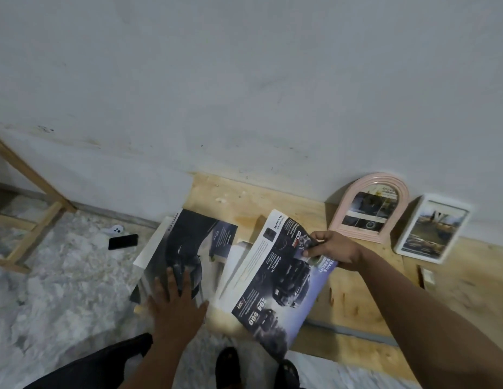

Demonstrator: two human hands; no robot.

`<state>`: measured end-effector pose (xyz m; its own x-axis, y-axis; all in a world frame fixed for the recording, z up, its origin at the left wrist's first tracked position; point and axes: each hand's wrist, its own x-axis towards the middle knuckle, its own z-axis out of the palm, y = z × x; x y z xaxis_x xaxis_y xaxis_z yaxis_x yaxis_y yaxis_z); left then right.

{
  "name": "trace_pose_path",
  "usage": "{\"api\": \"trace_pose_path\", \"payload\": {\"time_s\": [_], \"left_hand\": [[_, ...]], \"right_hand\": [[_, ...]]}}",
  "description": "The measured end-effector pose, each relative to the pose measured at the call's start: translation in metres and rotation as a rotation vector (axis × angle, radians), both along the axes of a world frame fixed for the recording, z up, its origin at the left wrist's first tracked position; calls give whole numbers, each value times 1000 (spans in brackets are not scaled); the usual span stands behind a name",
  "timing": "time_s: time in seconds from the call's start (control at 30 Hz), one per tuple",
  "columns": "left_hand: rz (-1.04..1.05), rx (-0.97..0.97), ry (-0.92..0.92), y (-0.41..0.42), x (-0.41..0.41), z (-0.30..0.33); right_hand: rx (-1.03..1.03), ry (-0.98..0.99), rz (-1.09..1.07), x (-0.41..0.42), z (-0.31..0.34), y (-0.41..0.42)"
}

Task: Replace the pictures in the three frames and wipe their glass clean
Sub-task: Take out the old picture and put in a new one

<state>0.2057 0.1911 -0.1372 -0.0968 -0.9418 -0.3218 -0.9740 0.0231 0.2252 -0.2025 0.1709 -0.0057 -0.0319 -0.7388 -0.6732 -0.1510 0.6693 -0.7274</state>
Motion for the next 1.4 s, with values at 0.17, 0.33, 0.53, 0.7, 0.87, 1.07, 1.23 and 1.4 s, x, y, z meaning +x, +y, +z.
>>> {"api": "trace_pose_path", "payload": {"time_s": [0.17, 0.33, 0.53, 0.7, 0.87, 1.07, 1.23, 1.4], "left_hand": [[390, 250, 788, -12, -71, 51], [526, 951, 1177, -2, -162, 108], [348, 732, 936, 20, -233, 106], [135, 487, 488, 29, -257, 61], [37, 324, 269, 41, -270, 38], [26, 281, 219, 55, -277, 25], [-44, 202, 211, 66, -285, 26], [-136, 212, 77, 74, -289, 28]], "right_hand": [[-60, -136, -280, -52, 21, 45], [-85, -84, -613, -80, 13, 115], [-63, 78, -751, -89, -13, 193], [48, 324, -697, -113, -63, 229], [166, 506, -556, -129, -88, 237], [151, 645, -415, -149, -98, 244], [98, 738, -248, -157, -106, 248], [68, 850, -79, -160, -110, 250]]}}
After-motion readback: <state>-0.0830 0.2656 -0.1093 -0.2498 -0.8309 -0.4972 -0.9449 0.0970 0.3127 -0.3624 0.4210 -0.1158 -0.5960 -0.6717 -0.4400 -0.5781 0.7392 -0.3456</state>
